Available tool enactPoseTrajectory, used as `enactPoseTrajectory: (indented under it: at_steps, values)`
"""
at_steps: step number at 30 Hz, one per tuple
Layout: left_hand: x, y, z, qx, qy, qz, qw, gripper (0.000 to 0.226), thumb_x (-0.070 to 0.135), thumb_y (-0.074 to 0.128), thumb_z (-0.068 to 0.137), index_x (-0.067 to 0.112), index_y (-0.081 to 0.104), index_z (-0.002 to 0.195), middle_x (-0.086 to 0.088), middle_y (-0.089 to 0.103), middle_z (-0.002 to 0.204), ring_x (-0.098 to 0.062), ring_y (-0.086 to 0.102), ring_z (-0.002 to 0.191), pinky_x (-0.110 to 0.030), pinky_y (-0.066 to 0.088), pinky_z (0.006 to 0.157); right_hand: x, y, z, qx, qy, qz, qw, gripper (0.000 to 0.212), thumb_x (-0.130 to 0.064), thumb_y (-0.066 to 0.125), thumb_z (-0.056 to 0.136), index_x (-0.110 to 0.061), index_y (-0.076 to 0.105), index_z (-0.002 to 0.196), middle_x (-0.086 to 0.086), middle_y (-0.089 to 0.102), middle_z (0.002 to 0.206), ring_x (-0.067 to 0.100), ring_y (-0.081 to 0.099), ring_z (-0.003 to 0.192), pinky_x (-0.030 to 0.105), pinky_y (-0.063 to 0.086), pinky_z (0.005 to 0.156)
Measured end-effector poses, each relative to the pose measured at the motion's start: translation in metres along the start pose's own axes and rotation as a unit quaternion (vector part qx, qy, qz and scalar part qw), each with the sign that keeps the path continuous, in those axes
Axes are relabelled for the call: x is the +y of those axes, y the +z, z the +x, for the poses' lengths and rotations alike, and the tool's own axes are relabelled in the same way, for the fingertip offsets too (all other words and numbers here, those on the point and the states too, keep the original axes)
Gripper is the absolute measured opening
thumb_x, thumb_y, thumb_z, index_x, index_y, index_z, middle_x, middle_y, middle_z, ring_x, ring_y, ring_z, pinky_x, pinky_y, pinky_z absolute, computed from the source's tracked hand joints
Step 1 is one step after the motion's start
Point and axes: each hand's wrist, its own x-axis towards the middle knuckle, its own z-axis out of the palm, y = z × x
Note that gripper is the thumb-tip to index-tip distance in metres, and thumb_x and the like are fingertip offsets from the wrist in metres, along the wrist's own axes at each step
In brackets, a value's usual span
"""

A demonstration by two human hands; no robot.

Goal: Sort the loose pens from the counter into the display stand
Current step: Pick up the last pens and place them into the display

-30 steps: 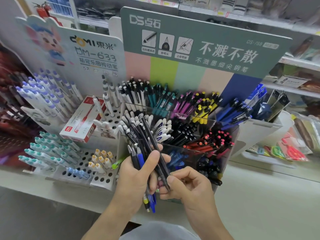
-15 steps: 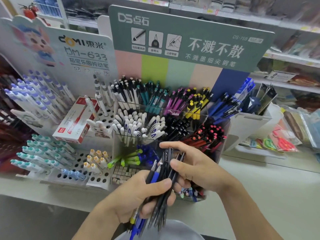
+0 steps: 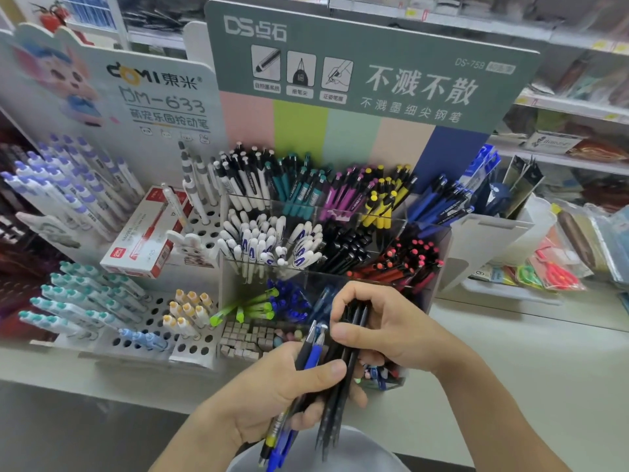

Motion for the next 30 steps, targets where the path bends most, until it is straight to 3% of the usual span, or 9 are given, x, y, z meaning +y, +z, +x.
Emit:
enactPoseTrajectory:
  at_steps: [4, 7, 9, 13, 15, 18, 22, 25, 30]
  values:
    - [-0.001, -0.004, -0.003, 0.004, 0.000, 0.063, 0.998, 0.041, 0.034, 0.062, 0.096, 0.000, 0.064, 0.118, -0.024, 0.072, 0.106, -0.005, 0.047, 0.037, -0.016, 0.036, 0.037, -0.001, -0.012, -0.004, 0.081, -0.035, 0.023, 0.996, 0.018, -0.022, 0.073, 0.092, -0.010, 0.060, 0.091, 0.034, 0.047, 0.073, 0.019, 0.046, 0.047, 0.023, 0.037, 0.043]
    - [0.002, -0.003, -0.007, 0.017, 0.010, 0.061, 0.998, 0.039, 0.032, 0.058, 0.099, -0.004, 0.065, 0.112, -0.010, 0.071, 0.072, -0.005, 0.042, 0.034, -0.018, 0.031, 0.037, -0.004, -0.032, -0.010, 0.168, -0.065, 0.044, 0.983, 0.023, -0.025, 0.073, 0.091, -0.008, 0.057, 0.091, 0.038, 0.047, 0.079, 0.023, 0.042, 0.050, 0.026, 0.035, 0.043]
    - [0.002, -0.003, -0.005, 0.051, 0.021, 0.059, 0.997, 0.035, 0.030, 0.058, 0.100, -0.003, 0.068, 0.106, -0.004, 0.068, 0.064, -0.006, 0.041, 0.034, -0.018, 0.031, 0.037, -0.012, -0.042, -0.018, 0.230, -0.095, 0.049, 0.967, 0.027, -0.029, 0.075, 0.092, -0.008, 0.057, 0.089, 0.035, 0.047, 0.076, 0.028, 0.038, 0.051, 0.028, 0.032, 0.044]
    - [-0.001, -0.004, 0.003, 0.135, 0.049, -0.008, 0.990, 0.032, 0.034, 0.068, 0.087, 0.005, 0.072, 0.099, -0.014, 0.060, 0.074, -0.012, 0.040, 0.035, -0.019, 0.031, 0.034, -0.036, -0.053, -0.024, 0.395, -0.189, -0.043, 0.898, 0.012, -0.023, 0.066, 0.089, -0.016, 0.057, 0.086, 0.006, 0.063, 0.072, 0.016, 0.053, 0.047, 0.020, 0.045, 0.044]
    - [0.001, -0.003, 0.007, 0.164, 0.055, -0.049, 0.984, 0.030, 0.030, 0.071, 0.089, 0.002, 0.070, 0.100, -0.012, 0.059, 0.073, -0.012, 0.041, 0.035, -0.018, 0.032, 0.033, -0.043, -0.058, -0.021, 0.432, -0.229, -0.109, 0.865, 0.011, -0.020, 0.066, 0.093, -0.024, 0.056, 0.089, -0.006, 0.065, 0.074, 0.013, 0.058, 0.052, 0.021, 0.050, 0.050]
    - [0.006, 0.000, 0.009, 0.185, 0.067, -0.087, 0.977, 0.030, 0.023, 0.063, 0.088, -0.003, 0.064, 0.104, -0.012, 0.056, 0.072, -0.013, 0.041, 0.036, -0.020, 0.033, 0.034, -0.047, -0.060, -0.008, 0.422, -0.257, -0.201, 0.846, 0.015, -0.015, 0.067, 0.096, -0.025, 0.057, 0.094, -0.005, 0.061, 0.076, 0.023, 0.060, 0.061, 0.031, 0.050, 0.055]
    - [0.007, -0.001, 0.012, 0.180, 0.062, -0.117, 0.975, 0.029, 0.021, 0.065, 0.089, -0.002, 0.062, 0.106, -0.013, 0.055, 0.071, -0.014, 0.044, 0.041, -0.022, 0.036, 0.037, -0.050, -0.052, 0.017, 0.376, -0.286, -0.299, 0.829, 0.009, -0.015, 0.069, 0.095, -0.013, 0.060, 0.098, -0.003, 0.061, 0.087, 0.006, 0.057, 0.076, 0.016, 0.044, 0.072]
    - [0.008, 0.001, 0.012, 0.163, 0.058, -0.142, 0.975, 0.031, 0.019, 0.073, 0.085, -0.002, 0.065, 0.107, -0.016, 0.056, 0.075, -0.017, 0.047, 0.047, -0.025, 0.040, 0.041, -0.043, -0.043, 0.034, 0.329, -0.301, -0.383, 0.809, 0.012, -0.011, 0.071, 0.094, -0.005, 0.062, 0.098, 0.002, 0.060, 0.095, 0.012, 0.058, 0.085, 0.022, 0.047, 0.079]
    - [0.007, 0.005, 0.011, 0.168, 0.063, -0.182, 0.967, 0.033, 0.010, 0.061, 0.088, -0.003, 0.058, 0.118, -0.017, 0.057, 0.078, -0.019, 0.051, 0.054, -0.027, 0.043, 0.047, -0.021, -0.028, 0.055, 0.278, -0.286, -0.433, 0.809, 0.012, -0.016, 0.066, 0.098, -0.006, 0.059, 0.100, 0.001, 0.054, 0.097, 0.020, 0.055, 0.077, 0.038, 0.049, 0.067]
